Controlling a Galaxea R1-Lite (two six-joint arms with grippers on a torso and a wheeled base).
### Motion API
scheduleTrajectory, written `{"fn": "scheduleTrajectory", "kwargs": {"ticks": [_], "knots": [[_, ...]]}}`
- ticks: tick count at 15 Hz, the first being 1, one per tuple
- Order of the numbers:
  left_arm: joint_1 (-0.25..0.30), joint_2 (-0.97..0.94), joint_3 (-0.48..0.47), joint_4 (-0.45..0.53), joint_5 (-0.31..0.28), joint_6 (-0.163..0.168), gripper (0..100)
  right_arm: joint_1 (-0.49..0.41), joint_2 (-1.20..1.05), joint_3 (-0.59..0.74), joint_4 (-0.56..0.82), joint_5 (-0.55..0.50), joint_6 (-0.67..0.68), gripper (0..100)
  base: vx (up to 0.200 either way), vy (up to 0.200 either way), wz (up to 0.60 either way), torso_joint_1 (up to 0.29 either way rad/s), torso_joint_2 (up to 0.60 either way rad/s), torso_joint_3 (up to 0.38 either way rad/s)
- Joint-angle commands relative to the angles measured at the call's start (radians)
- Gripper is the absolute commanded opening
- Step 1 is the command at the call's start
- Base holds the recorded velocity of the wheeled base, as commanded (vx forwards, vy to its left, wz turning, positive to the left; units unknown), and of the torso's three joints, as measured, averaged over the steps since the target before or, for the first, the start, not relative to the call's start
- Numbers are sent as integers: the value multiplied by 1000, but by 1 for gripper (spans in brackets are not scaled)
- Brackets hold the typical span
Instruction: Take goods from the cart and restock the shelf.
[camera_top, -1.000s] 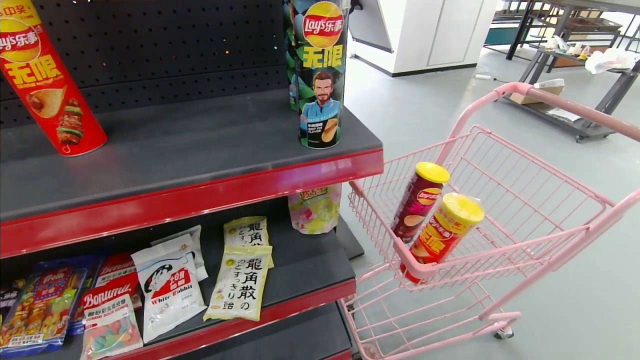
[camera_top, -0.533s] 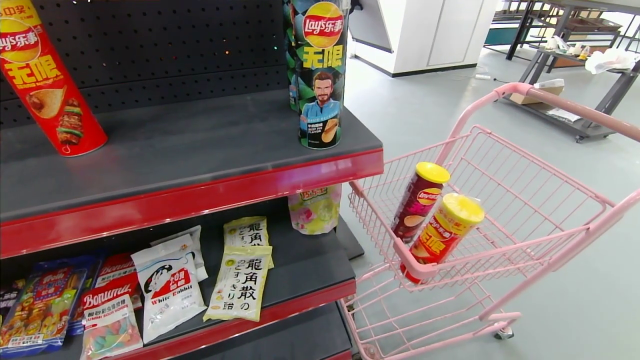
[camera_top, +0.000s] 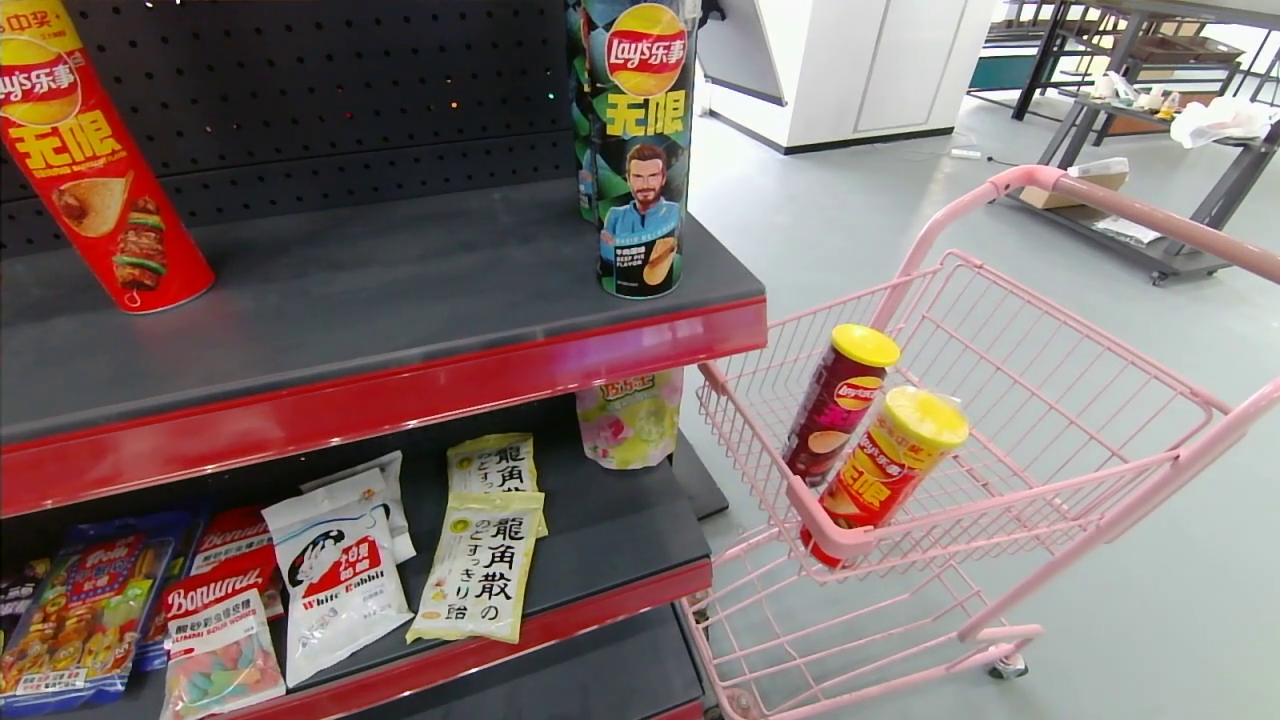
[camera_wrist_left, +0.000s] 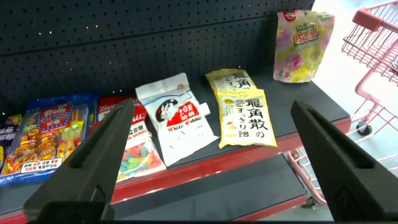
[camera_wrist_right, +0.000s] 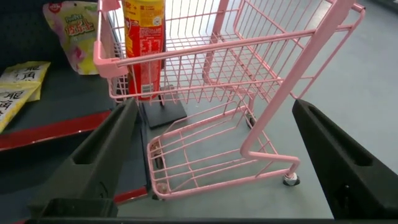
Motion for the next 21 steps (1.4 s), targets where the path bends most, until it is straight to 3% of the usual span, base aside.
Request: {"fn": "scheduleTrajectory", "kwargs": {"ticks": [1,3,4,5,6,9,10,11,13,21], "knots": [[0,0,-1,-1,-1,0,100,5,33,-63,-9,17,2,100,0,0,0,0,0,0],[0,0,-1,0,1,-2,100,28,499,-537,-6,0,229,100,0,0,0,0,0,0],[0,0,-1,0,-1,0,100,54,597,-598,-6,37,219,100,0,0,0,0,0,0],[0,0,-1,0,-1,0,100,86,648,-580,-3,95,122,100,0,0,0,0,0,0],[0,0,-1,0,-1,0,100,95,686,-566,-6,112,110,100,0,0,0,0,0,0],[0,0,-1,0,-1,0,100,104,929,-485,-130,143,166,100,0,0,0,0,0,0],[0,0,-1,0,-1,0,100,109,1079,-420,-341,180,165,100,0,0,0,0,0,0],[0,0,-1,0,-1,-2,100,107,1162,-397,-449,187,165,100,0,0,0,0,0,0],[0,0,-1,0,-1,0,100,114,1282,-383,-537,213,163,100,0,0,0,0,0,0],[0,0,-1,0,-1,0,100,152,1458,-362,-687,226,173,100,0,0,0,0,0,0]]}}
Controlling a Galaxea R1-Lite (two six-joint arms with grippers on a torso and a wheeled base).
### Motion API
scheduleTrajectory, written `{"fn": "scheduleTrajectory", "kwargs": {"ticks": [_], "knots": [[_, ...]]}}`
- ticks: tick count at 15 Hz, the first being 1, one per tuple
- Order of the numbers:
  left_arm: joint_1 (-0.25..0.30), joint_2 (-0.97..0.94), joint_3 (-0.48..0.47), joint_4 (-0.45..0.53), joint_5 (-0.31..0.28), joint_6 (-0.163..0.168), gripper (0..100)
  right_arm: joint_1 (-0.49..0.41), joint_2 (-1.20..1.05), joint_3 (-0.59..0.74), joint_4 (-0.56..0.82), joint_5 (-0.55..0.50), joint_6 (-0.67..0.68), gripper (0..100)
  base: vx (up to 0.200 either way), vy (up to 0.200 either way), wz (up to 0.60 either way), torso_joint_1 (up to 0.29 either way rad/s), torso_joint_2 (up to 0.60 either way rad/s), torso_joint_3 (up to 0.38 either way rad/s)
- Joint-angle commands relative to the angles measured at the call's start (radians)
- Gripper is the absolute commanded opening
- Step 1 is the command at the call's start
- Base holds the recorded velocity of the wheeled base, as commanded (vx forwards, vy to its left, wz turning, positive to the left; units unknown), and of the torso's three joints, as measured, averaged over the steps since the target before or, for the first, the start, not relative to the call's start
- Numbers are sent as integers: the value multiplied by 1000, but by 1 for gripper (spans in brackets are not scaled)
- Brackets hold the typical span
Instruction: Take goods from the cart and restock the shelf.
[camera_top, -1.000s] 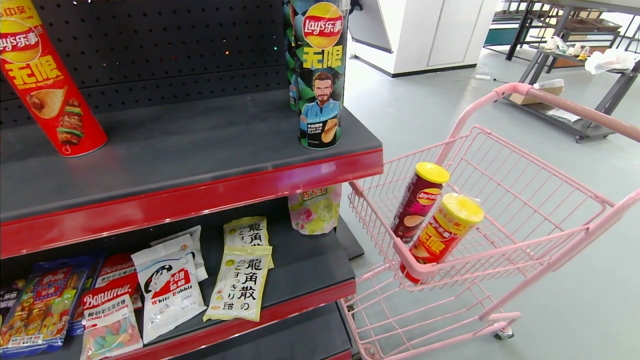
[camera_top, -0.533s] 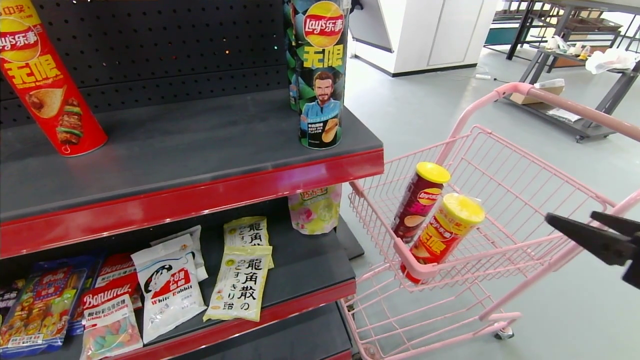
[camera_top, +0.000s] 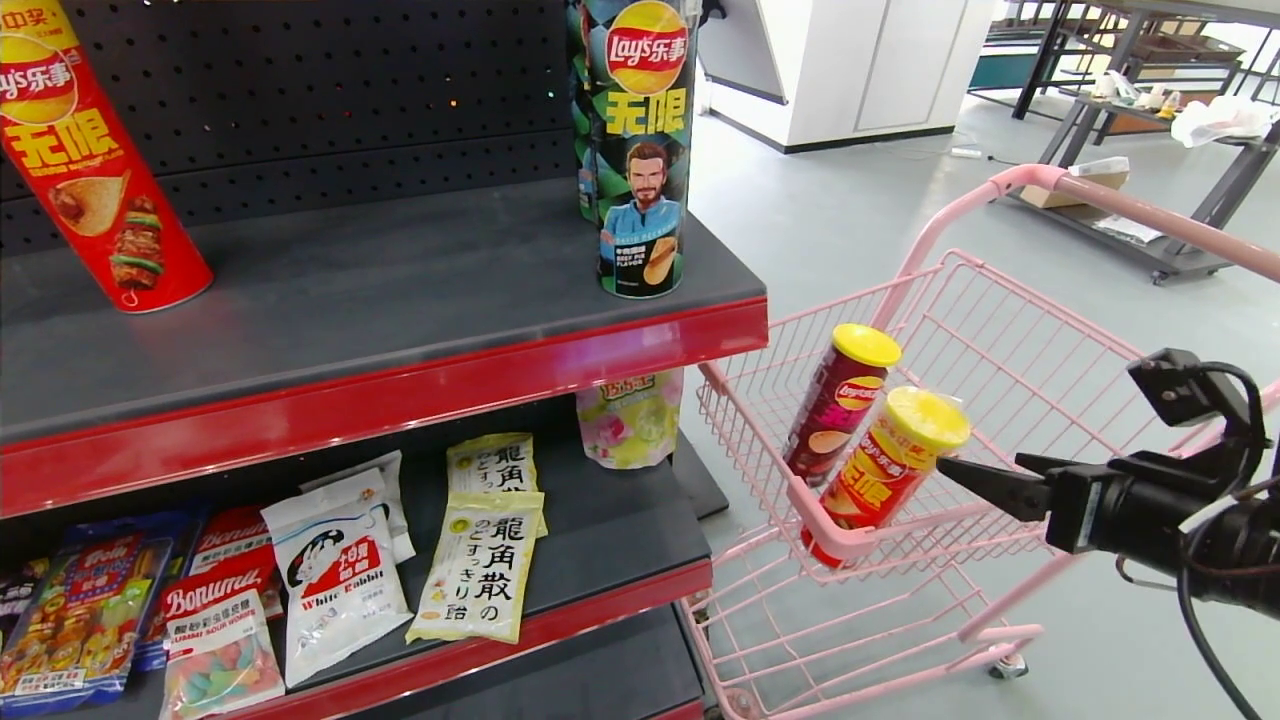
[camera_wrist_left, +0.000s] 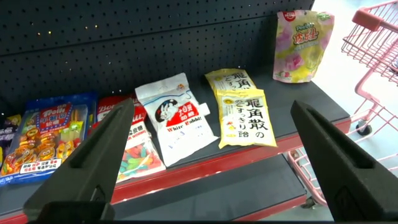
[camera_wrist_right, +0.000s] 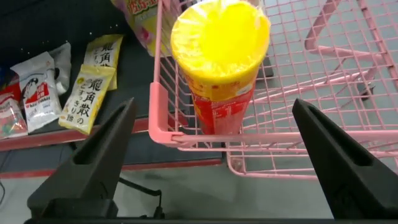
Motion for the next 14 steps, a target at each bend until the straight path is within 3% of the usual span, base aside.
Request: {"fn": "scheduleTrajectory", "kwargs": {"ticks": [1,8,14], "knots": [[0,0,0,0,0,0,100,25,93,4,-32,0,3,100,0,0,0,0,0,0],[0,0,0,0,0,0,100,29,351,-8,-280,-3,3,100,0,0,0,0,0,0],[0,0,0,0,0,0,100,35,449,-97,-314,-3,0,100,0,0,0,0,0,0]]}}
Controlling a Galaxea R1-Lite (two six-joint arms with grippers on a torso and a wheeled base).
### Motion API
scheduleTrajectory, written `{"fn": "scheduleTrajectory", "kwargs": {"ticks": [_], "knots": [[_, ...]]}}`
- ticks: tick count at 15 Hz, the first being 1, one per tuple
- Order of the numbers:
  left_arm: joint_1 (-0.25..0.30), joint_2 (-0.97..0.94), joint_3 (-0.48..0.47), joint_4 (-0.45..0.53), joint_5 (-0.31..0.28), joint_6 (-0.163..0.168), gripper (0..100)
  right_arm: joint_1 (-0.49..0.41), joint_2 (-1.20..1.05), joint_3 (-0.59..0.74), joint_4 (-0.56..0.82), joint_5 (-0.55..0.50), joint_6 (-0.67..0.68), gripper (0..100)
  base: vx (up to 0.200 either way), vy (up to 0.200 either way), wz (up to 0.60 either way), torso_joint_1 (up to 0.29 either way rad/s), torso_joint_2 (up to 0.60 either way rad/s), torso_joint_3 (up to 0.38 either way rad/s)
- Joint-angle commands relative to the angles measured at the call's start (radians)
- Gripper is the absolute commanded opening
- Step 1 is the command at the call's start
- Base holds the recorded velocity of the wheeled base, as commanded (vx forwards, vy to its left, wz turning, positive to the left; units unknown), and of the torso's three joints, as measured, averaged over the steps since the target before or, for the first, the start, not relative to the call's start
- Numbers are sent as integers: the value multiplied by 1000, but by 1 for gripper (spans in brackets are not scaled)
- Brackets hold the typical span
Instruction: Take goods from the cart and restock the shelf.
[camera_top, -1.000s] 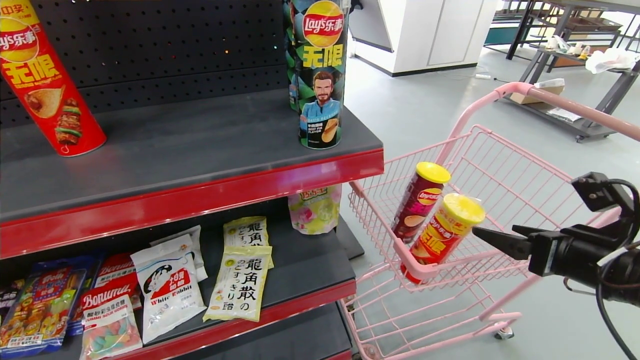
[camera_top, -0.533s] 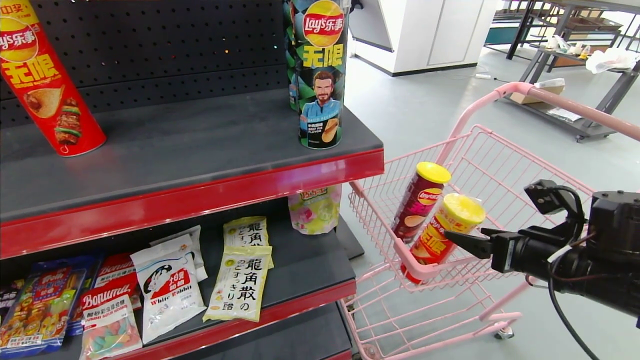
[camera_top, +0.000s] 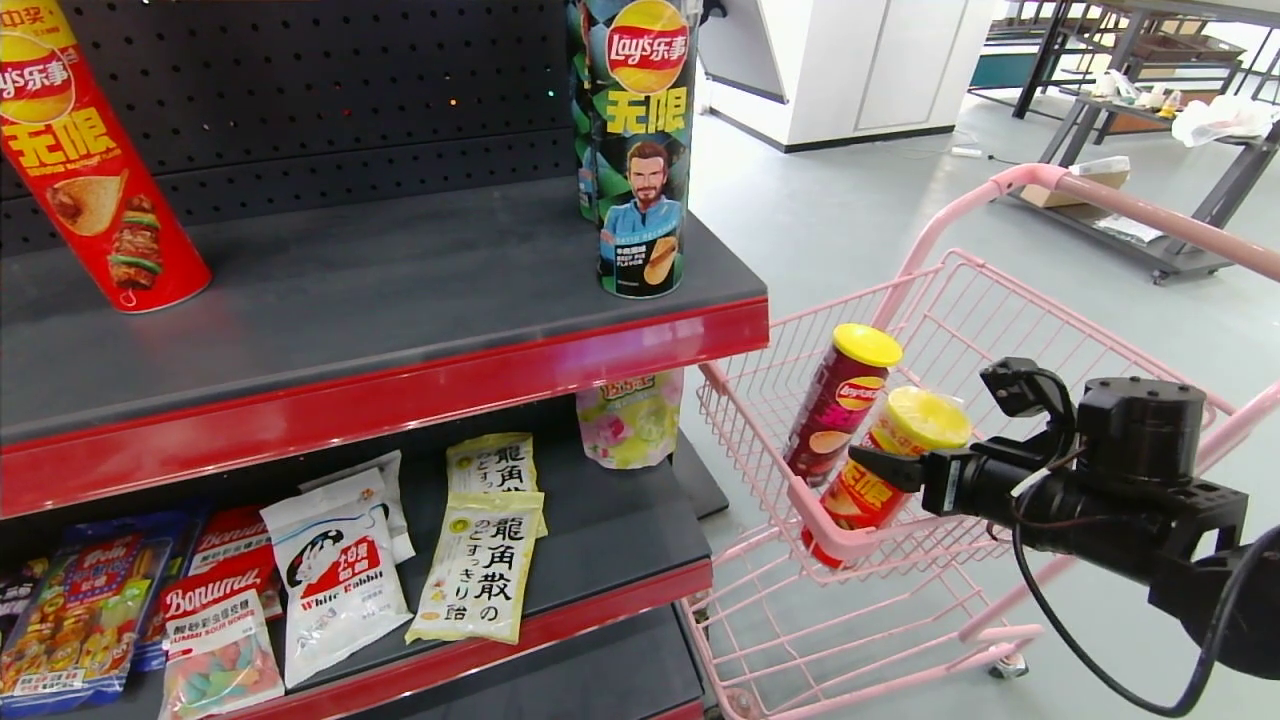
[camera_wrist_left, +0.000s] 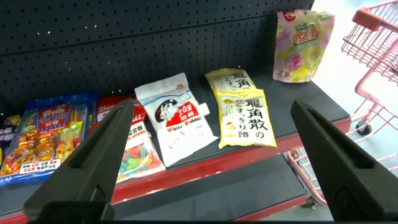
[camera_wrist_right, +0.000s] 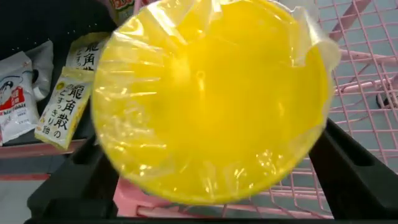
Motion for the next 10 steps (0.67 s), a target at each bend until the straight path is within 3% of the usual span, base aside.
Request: {"fn": "scheduleTrajectory", "kwargs": {"ticks": [1,2,3,10], "knots": [[0,0,0,0,0,0,100,0,60,-27,-2,-1,0,100,0,0,0,0,0,0],[0,0,2,0,0,0,100,0,64,-27,-2,-1,-2,100,0,0,0,0,0,0],[0,0,0,0,0,0,100,0,78,-25,-8,-2,-4,0,0,0,0,0,0,0],[0,0,0,0,0,0,100,27,-23,-16,-29,-6,-8,0,0,0,0,0,0,0]]}}
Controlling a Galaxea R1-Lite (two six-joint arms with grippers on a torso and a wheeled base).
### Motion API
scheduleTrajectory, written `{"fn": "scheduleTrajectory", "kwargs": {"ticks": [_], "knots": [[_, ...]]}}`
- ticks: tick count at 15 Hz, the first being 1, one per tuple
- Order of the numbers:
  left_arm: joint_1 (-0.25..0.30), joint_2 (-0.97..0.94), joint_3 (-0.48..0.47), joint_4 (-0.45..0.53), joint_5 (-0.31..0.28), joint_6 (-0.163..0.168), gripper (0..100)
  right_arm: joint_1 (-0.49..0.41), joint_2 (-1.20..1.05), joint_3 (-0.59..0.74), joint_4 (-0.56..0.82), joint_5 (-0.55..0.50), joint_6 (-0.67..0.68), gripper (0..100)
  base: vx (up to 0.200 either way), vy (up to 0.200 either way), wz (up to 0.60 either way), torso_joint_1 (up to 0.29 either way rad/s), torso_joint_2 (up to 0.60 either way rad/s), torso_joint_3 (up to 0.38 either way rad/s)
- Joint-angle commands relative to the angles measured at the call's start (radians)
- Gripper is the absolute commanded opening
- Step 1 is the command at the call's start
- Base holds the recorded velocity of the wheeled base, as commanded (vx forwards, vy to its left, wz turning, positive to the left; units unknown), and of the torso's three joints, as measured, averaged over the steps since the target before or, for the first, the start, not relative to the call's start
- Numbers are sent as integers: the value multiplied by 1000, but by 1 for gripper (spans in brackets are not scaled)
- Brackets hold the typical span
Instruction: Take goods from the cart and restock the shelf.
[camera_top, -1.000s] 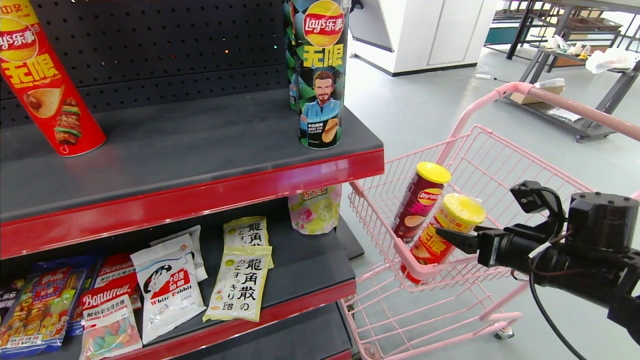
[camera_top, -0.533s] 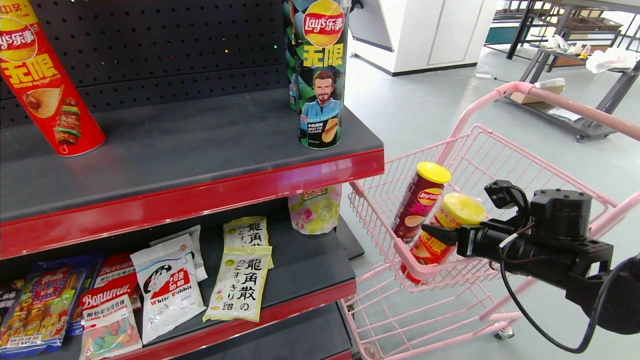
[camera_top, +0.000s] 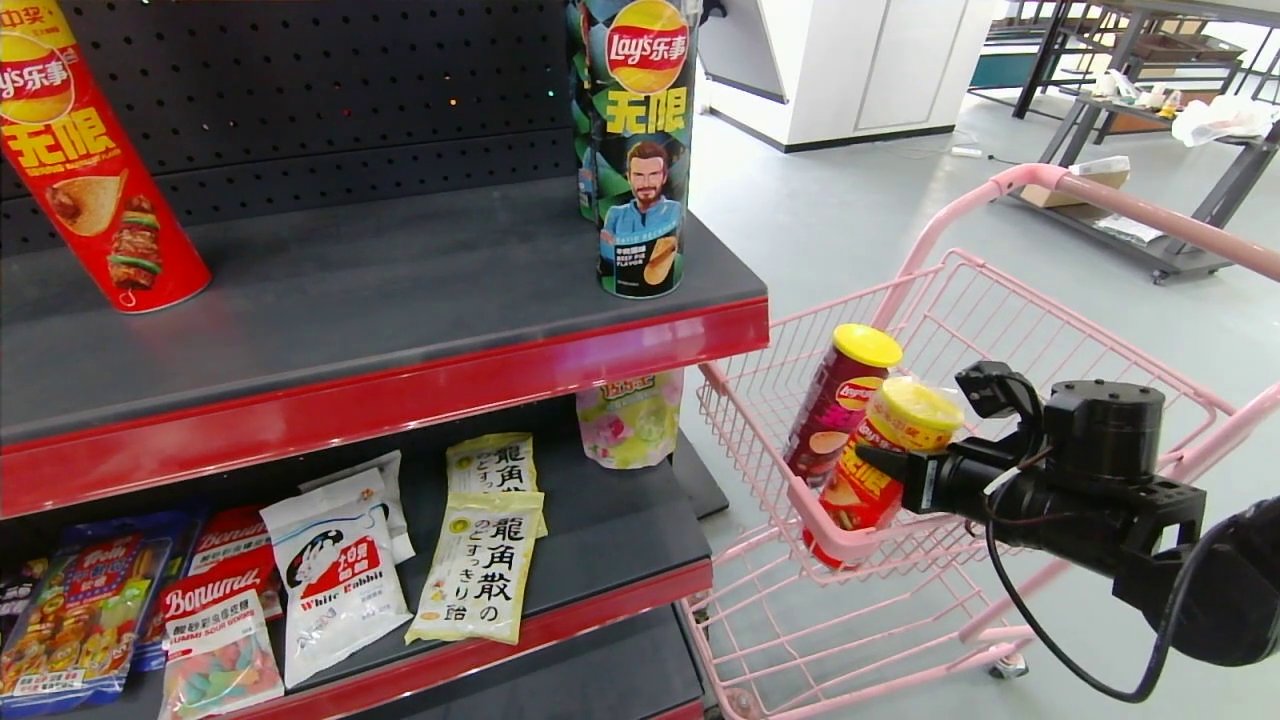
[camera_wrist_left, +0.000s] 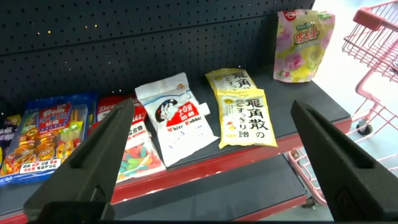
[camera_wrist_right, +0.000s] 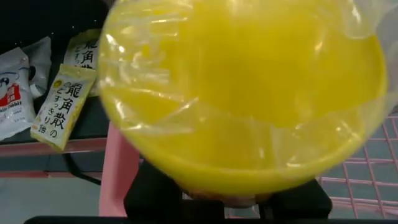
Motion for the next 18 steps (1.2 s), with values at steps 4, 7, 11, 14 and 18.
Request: {"fn": "scheduleTrajectory", "kwargs": {"ticks": [4,7,11,14,18], "knots": [[0,0,-1,0,1,0,100,7,-229,-11,11,-1,-33,0,0,0,0,0,0,0],[0,0,-1,-2,1,0,100,7,-315,-43,89,-1,-38,0,0,0,0,0,0,0],[0,0,-1,0,1,0,100,11,-480,-263,404,8,-38,0,0,0,0,0,0,0],[0,0,-1,0,1,0,100,53,-611,-437,717,24,-38,0,0,0,0,0,0,0],[0,0,1,0,1,1,100,244,-759,-491,1018,11,-67,0,0,0,0,0,0,0]]}}
